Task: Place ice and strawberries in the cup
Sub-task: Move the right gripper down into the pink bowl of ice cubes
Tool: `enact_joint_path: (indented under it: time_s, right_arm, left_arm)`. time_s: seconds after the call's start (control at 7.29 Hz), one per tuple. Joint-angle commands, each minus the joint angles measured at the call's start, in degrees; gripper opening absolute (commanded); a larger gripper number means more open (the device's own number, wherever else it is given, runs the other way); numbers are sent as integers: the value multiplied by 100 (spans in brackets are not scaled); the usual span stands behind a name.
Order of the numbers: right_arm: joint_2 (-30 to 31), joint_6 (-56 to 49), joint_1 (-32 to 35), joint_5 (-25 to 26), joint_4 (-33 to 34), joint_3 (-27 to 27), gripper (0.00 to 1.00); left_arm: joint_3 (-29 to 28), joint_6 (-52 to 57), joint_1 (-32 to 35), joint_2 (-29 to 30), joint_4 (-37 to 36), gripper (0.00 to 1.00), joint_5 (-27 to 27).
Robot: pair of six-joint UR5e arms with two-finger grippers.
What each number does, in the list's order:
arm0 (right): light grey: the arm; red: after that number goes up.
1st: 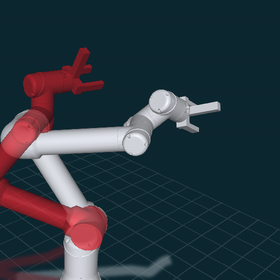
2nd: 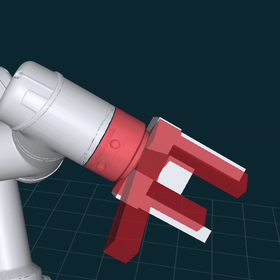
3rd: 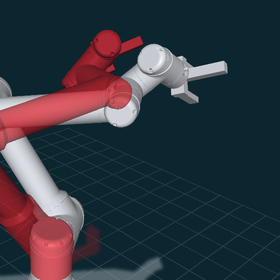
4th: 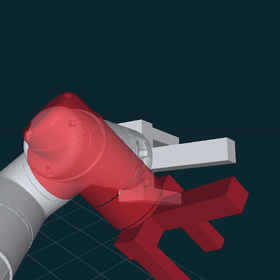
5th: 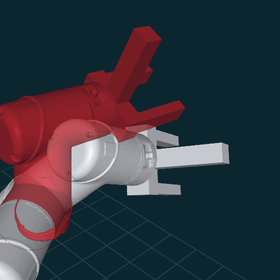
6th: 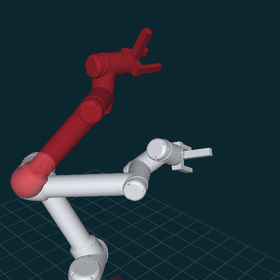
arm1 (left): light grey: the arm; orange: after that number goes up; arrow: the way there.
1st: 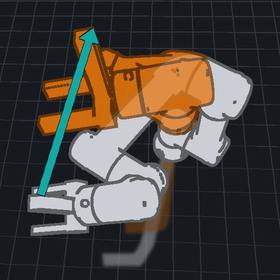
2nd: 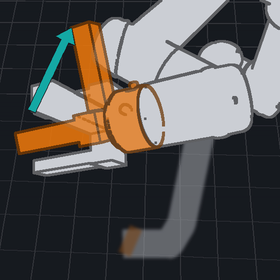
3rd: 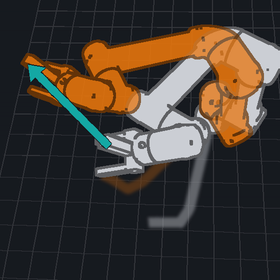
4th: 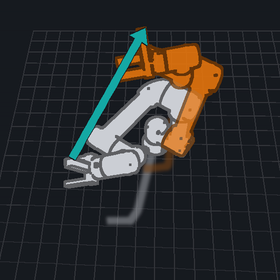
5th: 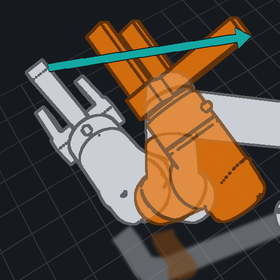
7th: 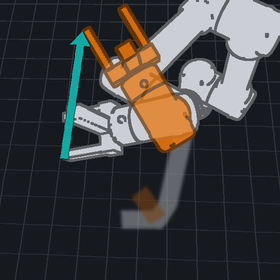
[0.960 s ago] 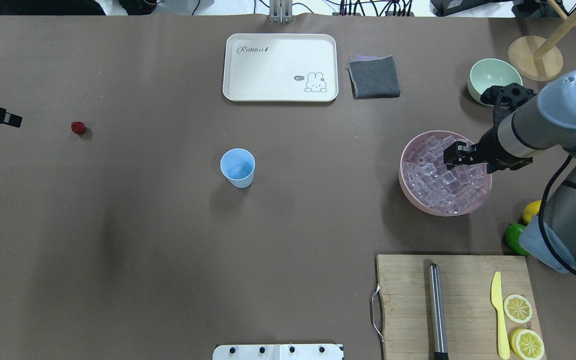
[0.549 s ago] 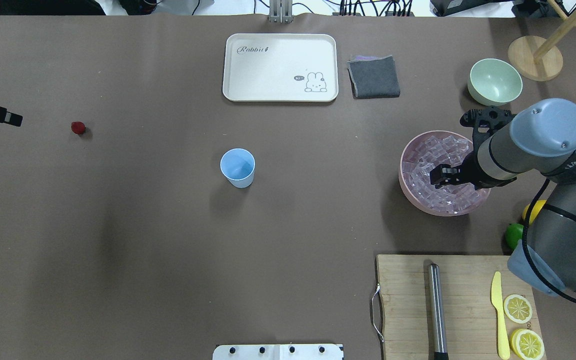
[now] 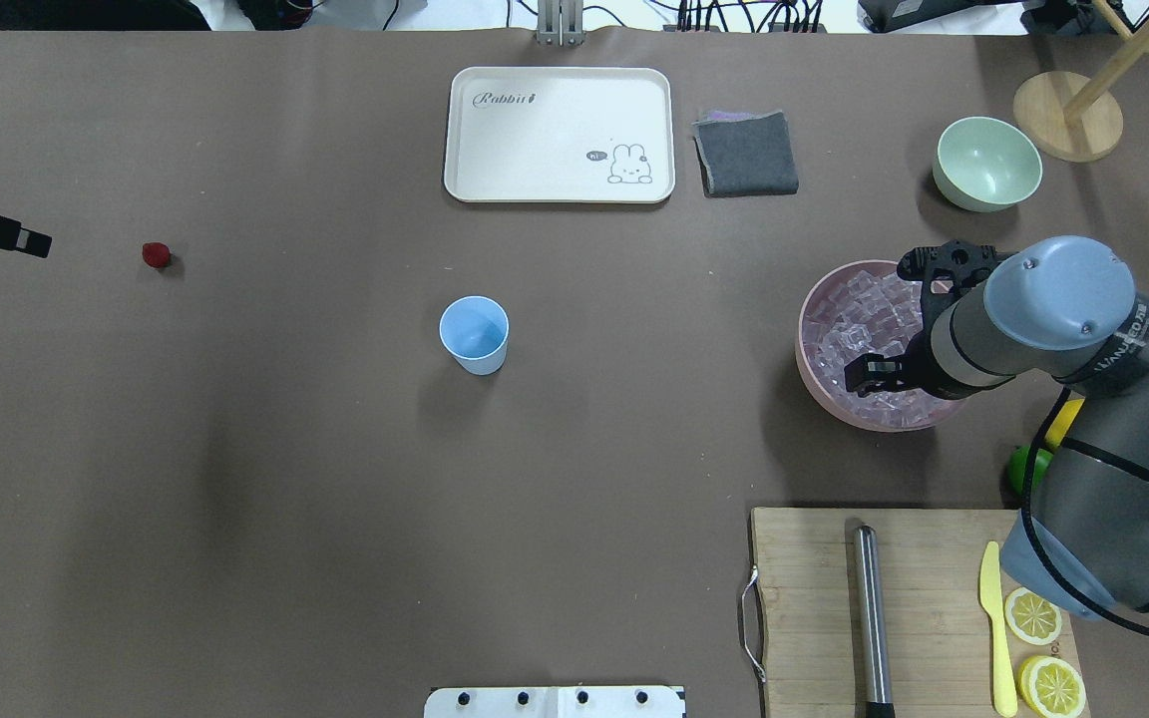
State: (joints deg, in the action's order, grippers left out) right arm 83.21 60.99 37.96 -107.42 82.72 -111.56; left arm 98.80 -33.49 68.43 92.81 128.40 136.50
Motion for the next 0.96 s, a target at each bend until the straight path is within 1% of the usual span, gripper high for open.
enact_joint_path:
  time_s: [0.0, 0.27, 0.41, 0.55, 0.69, 0.82]
  right_arm:
    - [11, -69, -8, 19, 16, -6, 64]
    - [20, -70, -8, 19, 16, 2, 47]
    - [20, -70, 1, 19, 16, -6, 30]
    - [20, -78, 27, 19, 16, -15, 11]
    - [20, -70, 80, 10, 16, -24, 0]
    - [20, -78, 150, -51, 25, -59, 0]
  left_arm:
    - [-1, 0, -14, 0, 0, 99, -1]
    - [-1, 0, -57, 0, 0, 99, -105]
    - [-1, 0, -93, 0, 9, 99, -149]
    - [-1, 0, -93, 0, 9, 99, -150]
    - [8, 0, -93, 0, 9, 99, -150]
    - [-1, 0, -102, 9, 18, 99, -150]
